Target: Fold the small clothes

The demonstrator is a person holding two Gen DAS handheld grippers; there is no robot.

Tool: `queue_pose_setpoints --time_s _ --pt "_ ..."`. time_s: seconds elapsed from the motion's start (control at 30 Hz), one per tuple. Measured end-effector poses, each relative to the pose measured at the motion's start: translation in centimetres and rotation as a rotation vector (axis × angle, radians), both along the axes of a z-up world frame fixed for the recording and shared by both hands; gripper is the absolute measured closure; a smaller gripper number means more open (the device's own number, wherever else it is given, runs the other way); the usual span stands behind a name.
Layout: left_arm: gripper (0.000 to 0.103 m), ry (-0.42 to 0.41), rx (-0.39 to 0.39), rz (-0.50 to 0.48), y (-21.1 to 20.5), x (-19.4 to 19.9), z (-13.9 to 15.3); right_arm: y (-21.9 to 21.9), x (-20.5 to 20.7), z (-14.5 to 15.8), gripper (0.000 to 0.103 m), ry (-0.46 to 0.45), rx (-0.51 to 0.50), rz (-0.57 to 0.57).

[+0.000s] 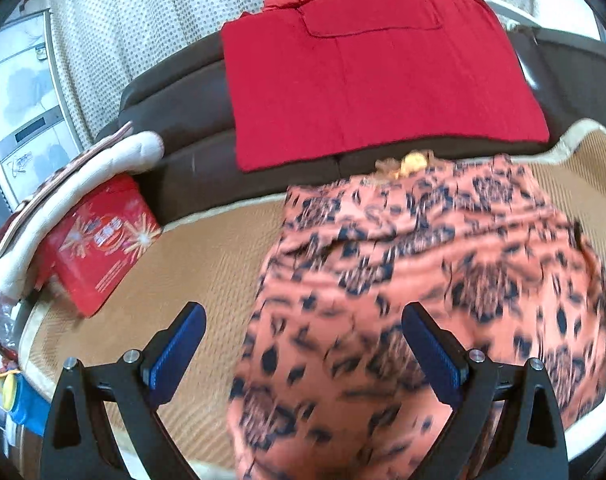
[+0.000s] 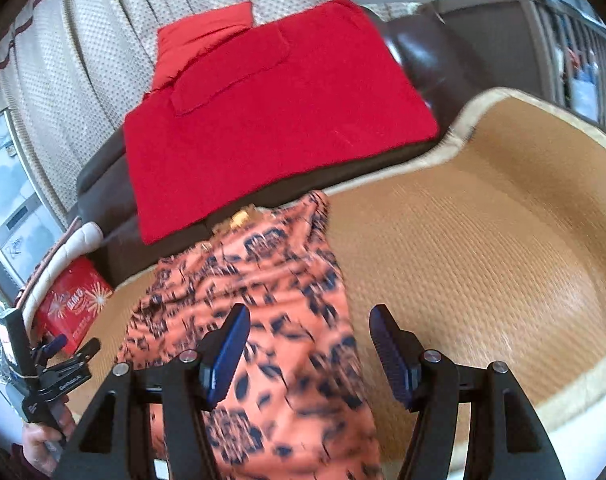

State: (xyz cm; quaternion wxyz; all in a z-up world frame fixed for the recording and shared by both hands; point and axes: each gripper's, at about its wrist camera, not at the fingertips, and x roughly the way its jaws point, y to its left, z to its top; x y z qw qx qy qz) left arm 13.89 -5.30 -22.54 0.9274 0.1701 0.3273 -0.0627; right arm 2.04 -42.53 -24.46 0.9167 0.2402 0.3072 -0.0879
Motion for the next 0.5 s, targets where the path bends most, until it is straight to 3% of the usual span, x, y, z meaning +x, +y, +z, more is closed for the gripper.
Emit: queue_pose_setpoints --time_s 0.2,0.5 --pt "0.005 0.071 -0.001 0.036 3.7 -2.5 -1.3 -0.6 -2.1 -1.3 0.035 0.017 0.08 0.037" --pt "0.005 0.191 -0.114 0.113 10.2 -3.0 -2.9 0.7 -1.8 -4.6 0.035 0.149 0.168 0.124"
